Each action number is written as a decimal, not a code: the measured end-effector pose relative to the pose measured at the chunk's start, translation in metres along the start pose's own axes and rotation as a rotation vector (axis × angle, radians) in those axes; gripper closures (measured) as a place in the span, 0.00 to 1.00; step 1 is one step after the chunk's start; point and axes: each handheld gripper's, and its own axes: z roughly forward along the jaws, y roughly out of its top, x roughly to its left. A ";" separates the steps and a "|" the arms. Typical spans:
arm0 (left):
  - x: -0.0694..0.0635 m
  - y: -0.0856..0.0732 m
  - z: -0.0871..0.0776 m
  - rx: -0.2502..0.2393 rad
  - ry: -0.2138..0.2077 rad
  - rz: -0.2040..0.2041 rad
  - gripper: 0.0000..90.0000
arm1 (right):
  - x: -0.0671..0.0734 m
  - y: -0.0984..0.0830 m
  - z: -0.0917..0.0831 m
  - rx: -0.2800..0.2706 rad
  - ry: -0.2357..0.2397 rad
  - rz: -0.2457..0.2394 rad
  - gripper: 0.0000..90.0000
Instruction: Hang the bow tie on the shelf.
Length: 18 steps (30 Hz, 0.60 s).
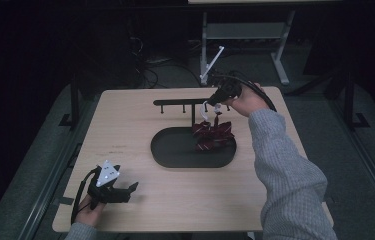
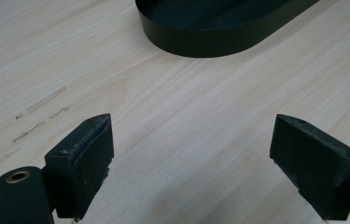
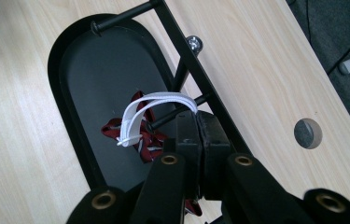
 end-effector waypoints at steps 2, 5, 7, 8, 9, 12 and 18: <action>0.000 0.000 0.000 -0.001 0.001 0.000 0.15 | -0.001 -0.001 0.001 -0.001 -0.002 0.005 0.98; 0.000 0.000 0.000 0.004 -0.001 -0.004 0.15 | -0.001 -0.001 0.002 -0.002 -0.001 0.006 0.98; 0.000 0.000 0.000 0.002 -0.003 -0.003 0.15 | -0.001 -0.003 0.004 -0.002 0.006 0.007 0.97; 0.000 0.000 0.000 0.002 -0.002 -0.003 0.15 | -0.002 -0.003 0.005 -0.008 0.008 0.006 0.97; 0.000 0.000 0.000 0.002 -0.002 -0.003 0.15 | -0.002 -0.003 0.005 -0.008 0.008 0.006 0.97; 0.000 0.000 0.000 0.003 -0.003 -0.004 0.15 | -0.001 -0.004 0.004 -0.008 0.012 0.011 0.97; 0.000 0.000 0.000 0.003 -0.003 -0.006 0.15 | 0.000 -0.006 0.005 -0.003 0.017 0.013 0.95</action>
